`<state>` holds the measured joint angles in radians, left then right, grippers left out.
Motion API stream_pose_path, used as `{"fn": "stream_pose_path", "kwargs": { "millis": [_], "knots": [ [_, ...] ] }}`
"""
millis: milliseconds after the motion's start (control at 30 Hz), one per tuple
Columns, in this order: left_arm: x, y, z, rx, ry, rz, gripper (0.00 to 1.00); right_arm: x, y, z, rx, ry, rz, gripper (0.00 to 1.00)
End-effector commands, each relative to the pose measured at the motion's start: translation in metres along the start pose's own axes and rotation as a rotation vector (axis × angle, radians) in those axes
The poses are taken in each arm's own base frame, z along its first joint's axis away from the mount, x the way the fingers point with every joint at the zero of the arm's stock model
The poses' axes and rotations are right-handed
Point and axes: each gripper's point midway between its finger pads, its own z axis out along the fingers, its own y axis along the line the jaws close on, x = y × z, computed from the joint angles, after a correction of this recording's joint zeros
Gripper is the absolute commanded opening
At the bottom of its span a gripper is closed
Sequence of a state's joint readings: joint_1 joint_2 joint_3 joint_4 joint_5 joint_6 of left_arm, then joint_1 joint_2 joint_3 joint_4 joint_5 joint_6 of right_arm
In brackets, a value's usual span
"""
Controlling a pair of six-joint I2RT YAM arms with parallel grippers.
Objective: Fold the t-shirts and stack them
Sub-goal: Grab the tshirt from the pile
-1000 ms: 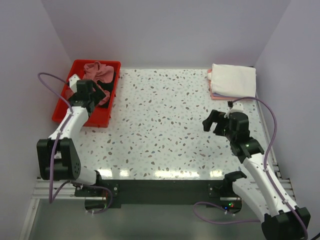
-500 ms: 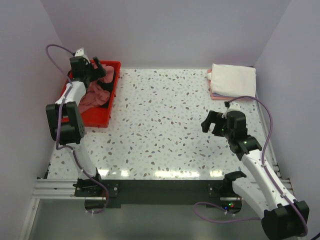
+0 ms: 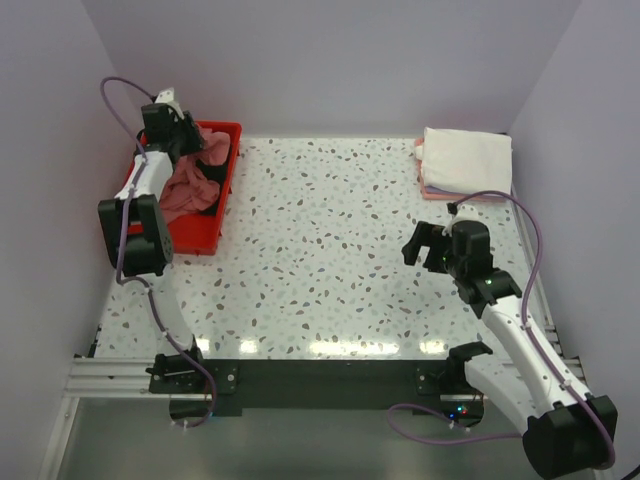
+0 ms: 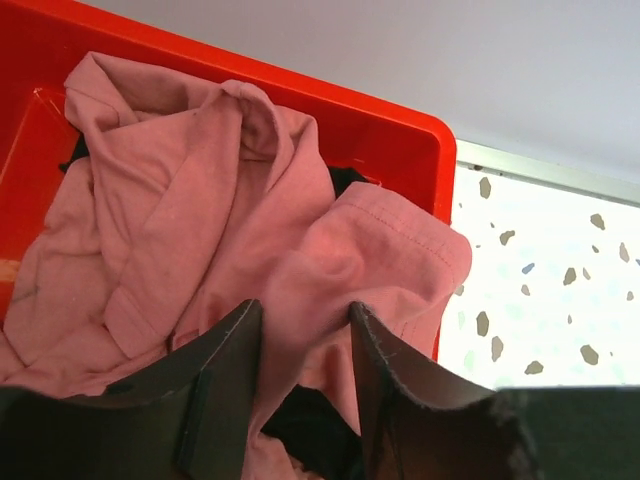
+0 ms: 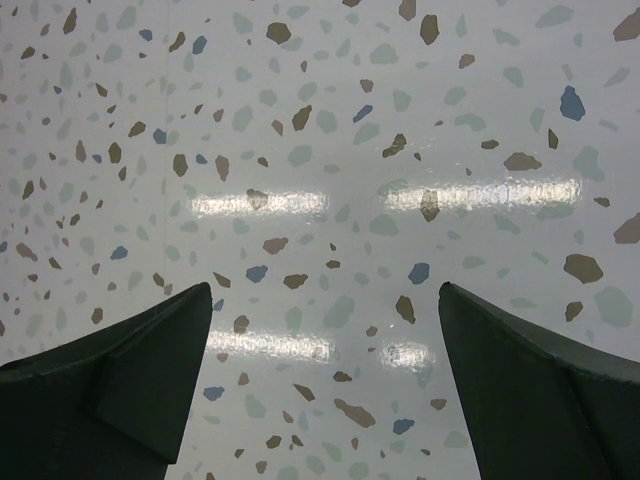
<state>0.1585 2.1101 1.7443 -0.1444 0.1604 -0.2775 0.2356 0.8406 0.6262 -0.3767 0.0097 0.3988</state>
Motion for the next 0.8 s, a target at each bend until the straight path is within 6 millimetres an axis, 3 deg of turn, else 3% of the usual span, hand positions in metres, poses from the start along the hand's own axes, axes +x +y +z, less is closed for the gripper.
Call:
{"fn": "stream_pose_path", "kwargs": {
  "millis": [0, 133, 200, 233, 367, 467, 500, 567, 600, 667, 700, 767],
  "knots": [
    [-0.013, -0.001, 0.0, 0.007, -0.011, 0.04, 0.44, -0.025, 0.005, -0.007, -0.004, -0.072, -0.017, 0.99],
    [-0.003, -0.001, 0.001, 0.021, 0.026, 0.059, 0.27, -0.026, 0.004, -0.01, 0.001, -0.08, -0.017, 0.99],
    [0.001, -0.002, 0.0, 0.023, 0.042, 0.062, 0.15, -0.027, 0.004, -0.01, 0.001, -0.084, -0.018, 0.99],
    [0.004, 0.0, 0.001, 0.021, 0.049, 0.064, 0.03, -0.026, 0.004, -0.01, 0.003, -0.08, -0.018, 0.99],
    [-0.004, -0.003, -0.005, 0.024, 0.038, 0.075, 0.0, -0.026, 0.003, -0.011, 0.004, -0.084, -0.018, 0.99],
    [-0.033, -0.007, -0.026, 0.001, -0.03, 0.069, 0.0, -0.026, 0.004, -0.011, 0.002, -0.086, -0.017, 0.99],
    [-0.054, -0.013, -0.042, -0.004, -0.087, 0.072, 0.0, -0.026, 0.003, -0.011, 0.003, -0.086, -0.017, 0.99],
    [-0.079, -0.013, -0.064, -0.046, -0.164, 0.039, 0.0, -0.026, 0.004, -0.011, 0.002, -0.086, -0.015, 0.99],
    [-0.101, -0.018, -0.088, -0.059, -0.242, -0.007, 0.0, -0.025, 0.004, -0.011, -0.002, -0.083, -0.014, 0.99],
    [-0.122, -0.015, -0.117, -0.114, -0.338, -0.065, 0.0, -0.025, 0.005, -0.011, -0.007, -0.086, -0.013, 0.99],
    [-0.139, -0.017, -0.146, -0.126, -0.422, -0.113, 0.0, -0.025, 0.005, -0.011, -0.007, -0.086, -0.012, 0.99],
    [-0.157, -0.009, -0.18, -0.193, -0.528, -0.168, 0.0, -0.025, 0.003, -0.012, 0.0, -0.085, -0.016, 0.99]
  ]
}}
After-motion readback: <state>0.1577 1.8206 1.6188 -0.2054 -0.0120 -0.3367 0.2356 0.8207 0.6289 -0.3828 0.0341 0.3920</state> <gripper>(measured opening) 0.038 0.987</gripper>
